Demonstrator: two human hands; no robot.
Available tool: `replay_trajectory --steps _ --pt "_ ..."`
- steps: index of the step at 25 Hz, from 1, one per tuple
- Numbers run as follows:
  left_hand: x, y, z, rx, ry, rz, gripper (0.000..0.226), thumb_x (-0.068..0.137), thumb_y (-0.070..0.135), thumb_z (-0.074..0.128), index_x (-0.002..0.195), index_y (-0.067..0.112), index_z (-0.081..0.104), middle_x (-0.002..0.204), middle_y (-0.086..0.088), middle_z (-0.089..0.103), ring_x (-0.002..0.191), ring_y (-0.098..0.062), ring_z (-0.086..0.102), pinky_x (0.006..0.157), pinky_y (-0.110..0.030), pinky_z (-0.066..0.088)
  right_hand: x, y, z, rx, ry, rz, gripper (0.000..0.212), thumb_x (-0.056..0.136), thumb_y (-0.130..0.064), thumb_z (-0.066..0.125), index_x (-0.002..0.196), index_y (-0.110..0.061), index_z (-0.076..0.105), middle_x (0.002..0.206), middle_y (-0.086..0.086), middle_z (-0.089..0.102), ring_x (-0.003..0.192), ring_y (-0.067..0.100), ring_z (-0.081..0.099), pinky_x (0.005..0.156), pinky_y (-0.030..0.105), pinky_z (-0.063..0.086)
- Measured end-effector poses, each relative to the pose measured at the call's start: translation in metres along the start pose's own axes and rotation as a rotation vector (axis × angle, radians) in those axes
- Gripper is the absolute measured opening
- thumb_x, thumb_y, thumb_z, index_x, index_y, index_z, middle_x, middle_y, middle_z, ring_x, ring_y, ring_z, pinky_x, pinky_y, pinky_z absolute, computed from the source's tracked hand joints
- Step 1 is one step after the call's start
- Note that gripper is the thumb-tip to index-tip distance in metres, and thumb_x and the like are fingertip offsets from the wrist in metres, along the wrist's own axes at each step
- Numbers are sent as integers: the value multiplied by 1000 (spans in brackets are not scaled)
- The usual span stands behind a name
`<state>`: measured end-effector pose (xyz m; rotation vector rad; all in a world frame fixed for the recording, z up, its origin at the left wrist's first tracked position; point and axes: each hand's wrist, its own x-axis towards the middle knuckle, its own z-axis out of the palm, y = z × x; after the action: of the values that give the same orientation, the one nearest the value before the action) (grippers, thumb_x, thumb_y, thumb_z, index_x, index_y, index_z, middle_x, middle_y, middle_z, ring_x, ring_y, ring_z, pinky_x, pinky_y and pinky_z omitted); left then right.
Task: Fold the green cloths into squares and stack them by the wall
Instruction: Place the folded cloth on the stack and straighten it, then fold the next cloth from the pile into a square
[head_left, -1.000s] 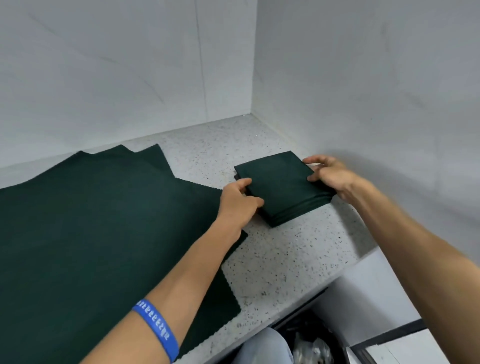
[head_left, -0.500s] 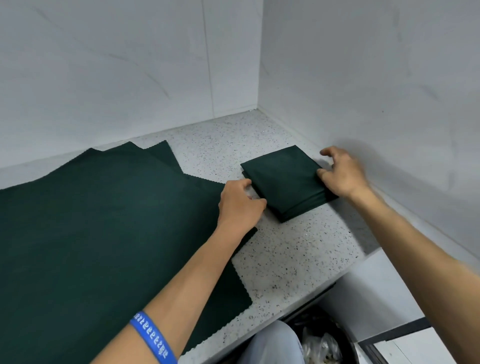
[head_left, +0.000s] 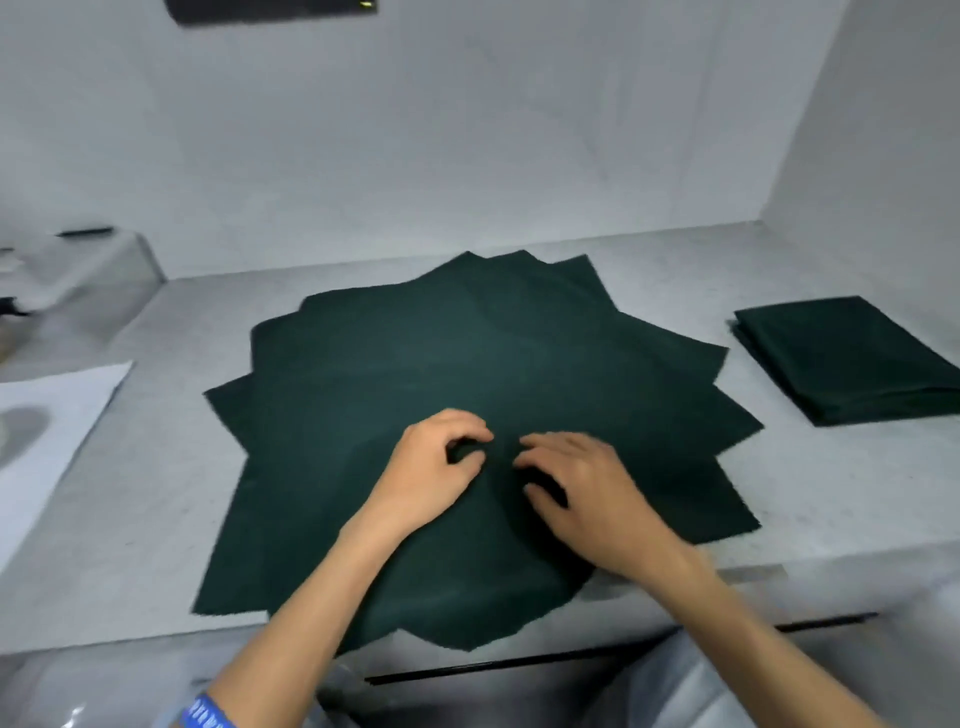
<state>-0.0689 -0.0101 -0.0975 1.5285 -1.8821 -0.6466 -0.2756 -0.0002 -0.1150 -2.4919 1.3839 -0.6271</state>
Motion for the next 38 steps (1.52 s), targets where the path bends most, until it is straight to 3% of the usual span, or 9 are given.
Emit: replay_trajectory --steps 3,7,11,16,25,30,34,36,38 --pt "-39 -22 -38 62 -110 7 26 85 26 74 110 34 71 133 23 55 131 5 42 115 -33 32 0 -25 18 2 -59 -36 44 88 -49 41 122 -30 62 141 -12 53 134 15 44 112 41 33" --pt "-75 2 -45 404 -425 3 71 82 58 62 146 40 37 157 24 18 149 -4 5 123 -32 10 -4 -27 14 53 -193 -96 55 88 -65 44 137 -40 49 152 -24 31 146 -2 15 121 29 5" --pt "-81 31 -30 624 -474 63 73 82 43 62 147 31 32 164 3 12 151 -28 8 119 -42 19 -4 -29 13 52 -184 -63 54 88 -62 43 138 -41 46 152 -27 30 146 -2 13 121 29 3" --pt "-79 41 -43 635 -592 -11 67 79 18 57 143 29 37 156 3 27 147 -28 20 110 -45 37 -8 -33 15 38 -150 -63 53 89 -61 43 137 -40 47 152 -24 33 146 -1 16 119 23 1" --pt "-74 34 -35 636 -186 -6 32 81 19 50 110 29 60 113 9 65 101 -24 62 73 -32 44 -12 -28 7 129 -195 -132 62 85 -74 44 133 -36 54 149 -25 38 144 -7 16 119 24 3" --pt "-81 4 -81 663 -28 -154 27 76 17 49 94 31 64 87 4 67 90 -31 61 71 -33 48 -15 -14 1 59 83 -147 24 87 -17 65 109 -25 72 119 -15 69 118 2 58 101 19 44" --pt "-97 -29 -115 355 84 -90 38 73 0 58 86 33 71 68 19 66 66 -6 60 62 -21 45 -4 -4 -18 -61 245 11 34 75 8 67 94 -20 73 79 -7 74 73 16 69 64 26 50" --pt "-104 -23 -113 198 93 23 43 74 -2 57 93 33 73 78 29 69 67 8 62 65 -8 44 -1 7 -23 -129 347 43 34 71 8 71 93 -17 73 79 -4 74 75 21 70 70 33 53" --pt "-108 -18 -101 131 55 51 46 76 10 52 105 43 66 89 23 72 79 6 65 75 -12 48 -6 11 -21 -153 321 52 46 64 6 75 104 -18 73 97 -3 75 98 26 69 83 44 53"
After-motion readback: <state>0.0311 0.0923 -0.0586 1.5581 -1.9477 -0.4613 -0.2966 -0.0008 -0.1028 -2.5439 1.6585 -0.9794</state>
